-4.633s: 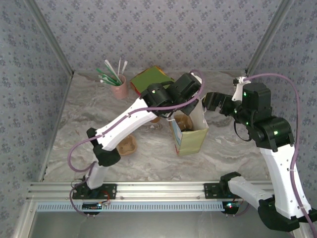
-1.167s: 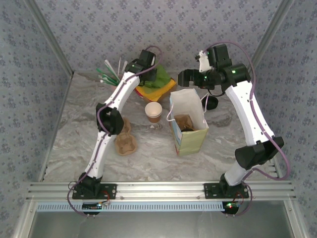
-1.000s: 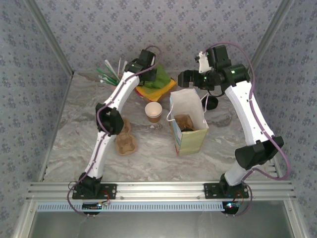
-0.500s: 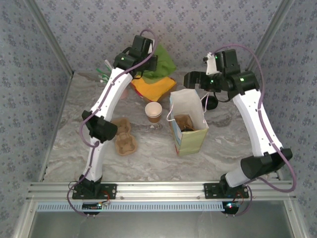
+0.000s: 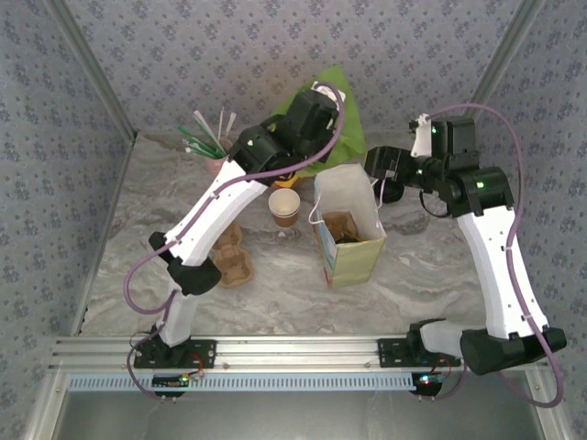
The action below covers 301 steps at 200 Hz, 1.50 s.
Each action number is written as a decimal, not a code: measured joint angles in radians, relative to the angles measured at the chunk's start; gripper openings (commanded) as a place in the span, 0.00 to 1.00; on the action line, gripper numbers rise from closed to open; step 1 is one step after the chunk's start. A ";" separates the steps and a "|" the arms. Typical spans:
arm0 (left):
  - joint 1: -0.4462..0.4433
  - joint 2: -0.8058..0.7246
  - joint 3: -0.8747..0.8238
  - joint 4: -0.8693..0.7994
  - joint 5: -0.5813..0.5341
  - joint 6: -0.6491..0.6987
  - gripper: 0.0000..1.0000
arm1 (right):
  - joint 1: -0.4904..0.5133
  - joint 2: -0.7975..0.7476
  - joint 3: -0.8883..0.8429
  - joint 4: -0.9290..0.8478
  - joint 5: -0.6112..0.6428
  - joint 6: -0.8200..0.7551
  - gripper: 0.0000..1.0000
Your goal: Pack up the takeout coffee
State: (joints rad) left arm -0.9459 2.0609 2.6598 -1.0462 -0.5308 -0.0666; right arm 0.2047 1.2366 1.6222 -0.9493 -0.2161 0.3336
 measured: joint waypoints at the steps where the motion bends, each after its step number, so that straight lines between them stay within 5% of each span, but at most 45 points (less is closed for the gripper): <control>1: -0.002 -0.001 0.000 -0.001 -0.003 0.000 0.00 | 0.000 -0.001 -0.001 0.000 0.000 0.000 1.00; 83: -0.170 -0.008 0.001 -0.138 -0.272 0.060 0.00 | -0.035 -0.134 -0.079 -0.009 0.095 0.040 1.00; 192: -0.224 0.065 0.010 -0.245 -0.325 0.059 0.00 | -0.064 -0.173 -0.140 -0.011 0.126 0.074 1.00; 301: -0.286 0.046 0.036 -0.164 -0.336 0.101 0.00 | -0.075 -0.177 -0.155 0.005 0.122 0.089 1.00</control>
State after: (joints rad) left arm -1.2320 2.1067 2.6957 -1.2106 -0.8669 0.0349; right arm 0.1295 1.0599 1.4673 -0.9447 -0.0944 0.4225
